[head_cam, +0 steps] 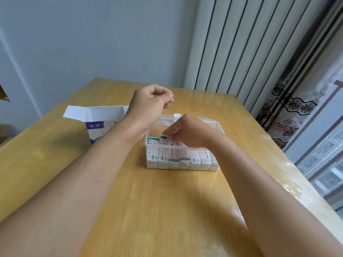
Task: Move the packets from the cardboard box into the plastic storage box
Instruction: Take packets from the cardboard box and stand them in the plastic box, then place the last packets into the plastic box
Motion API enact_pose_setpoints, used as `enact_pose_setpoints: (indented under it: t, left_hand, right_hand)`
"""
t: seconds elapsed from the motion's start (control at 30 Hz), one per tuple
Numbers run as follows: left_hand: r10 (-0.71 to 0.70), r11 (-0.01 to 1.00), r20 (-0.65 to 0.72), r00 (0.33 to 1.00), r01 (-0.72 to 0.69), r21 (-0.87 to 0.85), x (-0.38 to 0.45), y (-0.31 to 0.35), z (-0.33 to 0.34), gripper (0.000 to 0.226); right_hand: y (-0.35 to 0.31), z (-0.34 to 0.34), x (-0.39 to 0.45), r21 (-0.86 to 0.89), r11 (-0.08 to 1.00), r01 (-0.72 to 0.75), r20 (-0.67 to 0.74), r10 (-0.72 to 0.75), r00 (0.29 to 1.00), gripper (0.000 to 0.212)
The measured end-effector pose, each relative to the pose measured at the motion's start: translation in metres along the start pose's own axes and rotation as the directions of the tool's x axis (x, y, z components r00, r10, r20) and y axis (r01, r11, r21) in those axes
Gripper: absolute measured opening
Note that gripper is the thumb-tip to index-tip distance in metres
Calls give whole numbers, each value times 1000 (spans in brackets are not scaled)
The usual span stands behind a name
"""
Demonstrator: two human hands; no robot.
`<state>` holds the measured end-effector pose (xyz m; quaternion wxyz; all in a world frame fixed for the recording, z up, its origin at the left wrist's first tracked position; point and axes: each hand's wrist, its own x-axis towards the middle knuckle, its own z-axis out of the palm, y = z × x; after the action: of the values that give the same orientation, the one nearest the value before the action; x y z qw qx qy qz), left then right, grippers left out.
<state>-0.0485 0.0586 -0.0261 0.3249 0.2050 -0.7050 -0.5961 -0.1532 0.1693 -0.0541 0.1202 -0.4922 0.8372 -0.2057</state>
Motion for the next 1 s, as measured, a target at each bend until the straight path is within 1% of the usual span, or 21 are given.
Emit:
enact_pose_setpoints:
  t: [0.1,0.17,0.37,0.5,0.6,0.63,0.7,0.77,0.8,0.83,0.9,0.93,0.97,1.0]
  left_hand:
    - [0,1000,4,1000,0,-7,0,0,0,10]
    - [6,1000,3,1000,-6,-14,0,0,-1,9]
    - [16,999,-3,1000,-16,-41,-1,4,-3,11]
    - [29,997,-34,999,-31,-73,-3,11,-10,9]
    - [71,994,-83,994,-78,-82,-5,21,-23,5]
    - [98,994,-109,989,-102,-37,-5,23,-31,5]
    - [158,980,-141,977,-138,145,-5,22,-51,11]
    - [158,921,-104,982,-108,375,-3,15,-71,31]
    - [118,859,-64,991,-69,508,-6,14,-86,47]
    - [37,768,-7,999,-24,640,-7,8,-94,66]
    - [-124,583,49,991,33,812,-14,-2,-117,99]
    - [-177,537,60,982,45,842,-17,-8,-129,108]
    - [-196,536,67,978,50,843,-19,-14,-140,110]
    - [-176,566,77,981,37,823,-19,-20,-146,109]
  right_hand:
    - [-1,0,2,-54,998,-14,41,16,999,27]
    - [0,0,3,-37,999,-13,34,14,999,27]
    - [0,-13,-2,71,997,43,-131,-33,991,19]
    - [-2,-28,-13,40,996,74,-250,-61,966,18]
    - [-5,-34,-23,95,989,114,-316,-79,946,17]
    - [-7,-36,-25,105,987,125,-332,-84,940,17]
    - [-12,-41,-24,106,986,127,-356,-82,931,16]
    - [-20,-45,-22,90,989,118,-357,-78,931,16]
    - [-29,-45,-20,69,990,123,-355,-90,931,16]
    - [-31,-45,-17,49,992,114,-349,-90,933,16]
    - [-47,-42,-13,15,992,125,-332,-113,937,17]
    - [-55,-38,-10,-1,991,136,-320,-129,939,18]
    - [-65,-34,-8,-15,989,146,-312,-143,939,18]
    - [-71,-30,-5,-35,987,157,-308,-160,938,18]
